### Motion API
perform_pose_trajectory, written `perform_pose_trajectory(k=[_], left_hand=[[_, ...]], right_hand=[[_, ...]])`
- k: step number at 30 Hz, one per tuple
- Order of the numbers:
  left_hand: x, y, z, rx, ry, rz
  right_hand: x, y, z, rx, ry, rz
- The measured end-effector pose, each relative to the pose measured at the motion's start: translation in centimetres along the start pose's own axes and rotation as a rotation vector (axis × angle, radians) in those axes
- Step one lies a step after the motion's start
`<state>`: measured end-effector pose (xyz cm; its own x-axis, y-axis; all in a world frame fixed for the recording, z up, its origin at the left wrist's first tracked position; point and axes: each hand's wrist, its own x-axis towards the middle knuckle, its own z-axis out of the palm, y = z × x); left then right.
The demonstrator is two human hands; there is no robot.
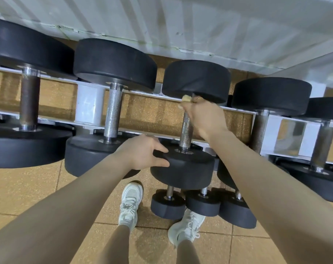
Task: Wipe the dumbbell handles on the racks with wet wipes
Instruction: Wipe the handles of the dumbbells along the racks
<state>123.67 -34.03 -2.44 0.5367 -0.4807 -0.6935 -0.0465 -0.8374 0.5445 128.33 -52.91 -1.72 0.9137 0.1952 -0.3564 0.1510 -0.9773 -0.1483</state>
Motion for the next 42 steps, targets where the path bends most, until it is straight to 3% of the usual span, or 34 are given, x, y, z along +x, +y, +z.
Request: perform_pose_trajectory(k=[2,4,12,14,17,19,22,27,29,31,33,35,37,39,40,42], left_hand=[[0.1,0.0,0.2,0.013,0.002,0.008],[0.0,0.0,0.1,0.006,0.002,0.004],[-0.1,0.1,-0.1,-0.053,0.002,-0.029],[0.0,0.1,0.0,-0.047,-0.003,-0.019],[0.0,0.0,-0.1,-0.059,-0.001,-0.017],[0.2,0.0,0.0,-0.068,0.000,-0.007],[0.3,-0.1,0.0,-0.063,0.002,0.001],[0.2,0.0,-0.1,-0.072,0.007,0.008],[0.1,0.1,-0.2,-0.080,0.008,0.006],[0.1,0.1,-0.2,-0.082,0.008,0.005],[0.2,0.0,-0.2,-0.088,0.005,0.006],[0.3,0.0,-0.2,-0.090,0.006,0.013],[0.3,0.0,-0.2,-0.084,0.010,0.019],[0.4,0.0,-0.2,-0.077,0.013,0.024],[0.5,-0.1,-0.2,-0.076,0.008,0.027],[0.7,-0.2,-0.2,-0.078,-0.009,0.030]], right_hand=[[0.5,-0.2,0.2,-0.152,-0.022,-0.036],[-0.2,0.1,0.5,-0.157,-0.110,-0.038],[-4.4,2.3,3.4,0.239,-0.322,-0.311],[-4.1,2.2,3.2,0.301,-0.199,-0.329],[-1.9,2.0,2.0,0.341,0.232,-0.105],[-0.3,1.6,1.9,0.366,0.290,0.046],[-0.1,1.5,2.8,0.391,0.095,0.074],[-3.8,2.4,4.1,0.364,-0.233,-0.199],[-4.7,2.4,4.5,0.417,-0.340,-0.220],[-4.6,2.7,4.0,0.570,-0.190,-0.073],[-3.4,3.1,3.1,0.733,0.185,0.246],[-1.8,2.9,2.5,0.965,0.355,0.586],[-0.3,1.9,2.1,1.380,0.236,0.817],[0.2,1.3,1.9,1.617,0.056,0.900],[-0.1,1.3,1.9,1.599,-0.033,0.887],[-1.7,2.0,2.2,1.341,-0.210,0.811]])
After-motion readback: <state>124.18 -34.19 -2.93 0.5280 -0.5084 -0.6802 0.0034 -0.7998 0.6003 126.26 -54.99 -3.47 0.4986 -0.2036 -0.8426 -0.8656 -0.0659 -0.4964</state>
